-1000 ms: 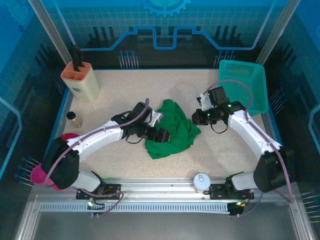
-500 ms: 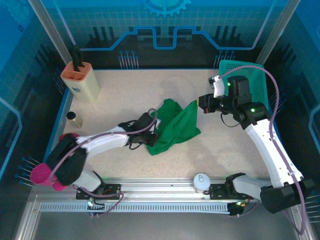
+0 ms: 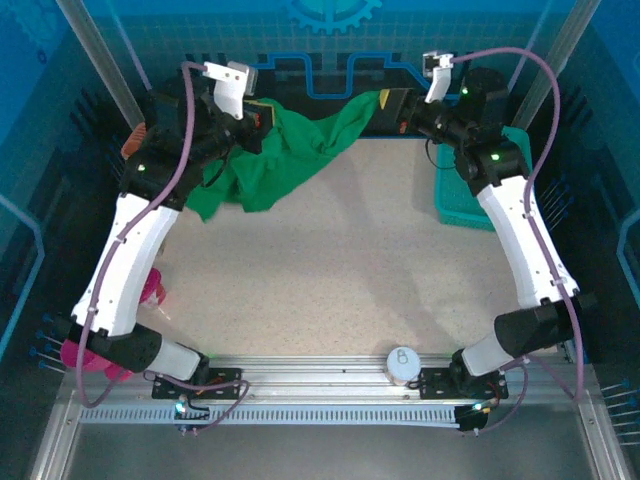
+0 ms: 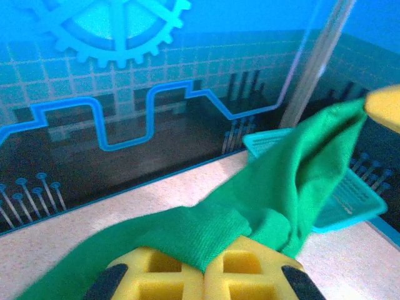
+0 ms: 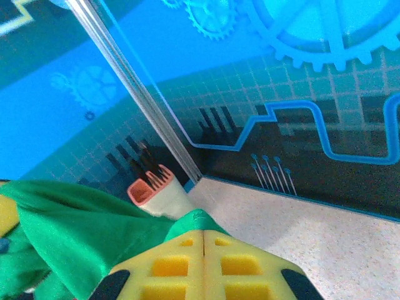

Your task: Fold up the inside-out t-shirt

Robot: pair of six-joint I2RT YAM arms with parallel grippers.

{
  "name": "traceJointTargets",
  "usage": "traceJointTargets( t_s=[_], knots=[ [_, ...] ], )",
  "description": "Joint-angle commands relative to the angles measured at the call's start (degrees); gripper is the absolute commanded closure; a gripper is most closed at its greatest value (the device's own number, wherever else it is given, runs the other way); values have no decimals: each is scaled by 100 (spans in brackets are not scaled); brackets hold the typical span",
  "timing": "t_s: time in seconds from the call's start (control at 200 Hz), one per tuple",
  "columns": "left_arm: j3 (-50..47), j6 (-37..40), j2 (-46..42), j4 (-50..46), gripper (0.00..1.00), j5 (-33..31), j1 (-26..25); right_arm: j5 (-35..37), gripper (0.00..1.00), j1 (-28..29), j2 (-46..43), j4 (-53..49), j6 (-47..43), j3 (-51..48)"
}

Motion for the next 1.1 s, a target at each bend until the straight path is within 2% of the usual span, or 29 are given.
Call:
traceJointTargets(
  t_s=[0.0, 0.08, 0.17, 0.325, 0.385, 0.44, 0.485, 0.55, 0.565, 0.585, 0.605, 0.62, 0.635, 0.66, 0.685, 0.741, 0.796, 0.871, 0.916, 1.011, 1.096],
  knots=[
    [-30, 250, -691, -826, 100, 851, -253, -123, 100, -62, -1120, -283, 79, -16],
    [-523, 479, -1207, -1017, 100, 1230, -369, 301, 100, -55, -1867, -653, -3, -652],
    [-1215, 500, -1388, -1101, 100, 1040, -370, 900, 100, -62, -2344, -1073, 12, -1277],
    [-2107, 493, -1001, -1132, 100, 1002, -362, 811, 100, -25, -2539, -1284, 132, -1870],
    [-2437, 603, -842, -806, 100, 1009, -334, 947, 100, -26, -2454, -1252, 97, -1912],
    [-2591, 741, -516, -522, 100, 1265, -219, 1039, 100, -35, -2172, -1215, -4, -1824],
    [-2400, 812, -48, -543, 100, 1475, -98, 996, 100, -65, -1780, -1325, -96, -1585],
    [-1968, 861, 833, -727, 100, 1458, -10, 1096, 100, -80, -969, -1586, -169, -1159],
    [-1876, 849, 1034, -748, 97, 1429, 5, 1138, 100, -79, -782, -1610, -175, -1097],
    [-1751, 819, 1291, -754, 86, 1406, 34, 1209, 100, -77, -552, -1583, -179, -1040],
    [-1654, 791, 1528, -748, 72, 1396, 70, 1259, 100, -75, -345, -1512, -168, -1026],
    [-1573, 742, 1711, -746, 56, 1389, 98, 1276, 100, -81, -197, -1418, -162, -1043],
    [-1483, 682, 1887, -765, 45, 1375, 130, 1283, 100, -94, -57, -1340, -154, -1055],
    [-1314, 566, 2161, -848, 35, 1372, 183, 1309, 100, -101, 174, -1254, -144, -1056],
    [-1137, 447, 2401, -995, 31, 1382, 230, 1347, 100, -112, 387, -1203, -111, -1046],
    [-864, 160, 2706, -1330, 28, 1375, 270, 1274, 100, -152, 809, -1169, -72, -1016],
    [-1069, -48, 2569, -1400, 27, 1272, 229, 1238, 100, -205, 1101, -1265, -27, -1013],
    [-2065, -616, 1884, -1136, 26, 811, 103, 1182, 100, -289, 1162, -1257, -69, -1248],
    [-2867, -1044, 1323, -816, 24, 748, 9, 1219, 100, -345, 1069, -1205, -142, -1492],
    [-4417, -1742, 499, -110, 22, 1165, -168, 1150, 100, -525, 829, -1168, -296, -1962],
    [-5204, -2087, 221, 437, 25, 1564, -370, 1033, 100, -702, 632, -1158, -411, -2286]
  ],
)
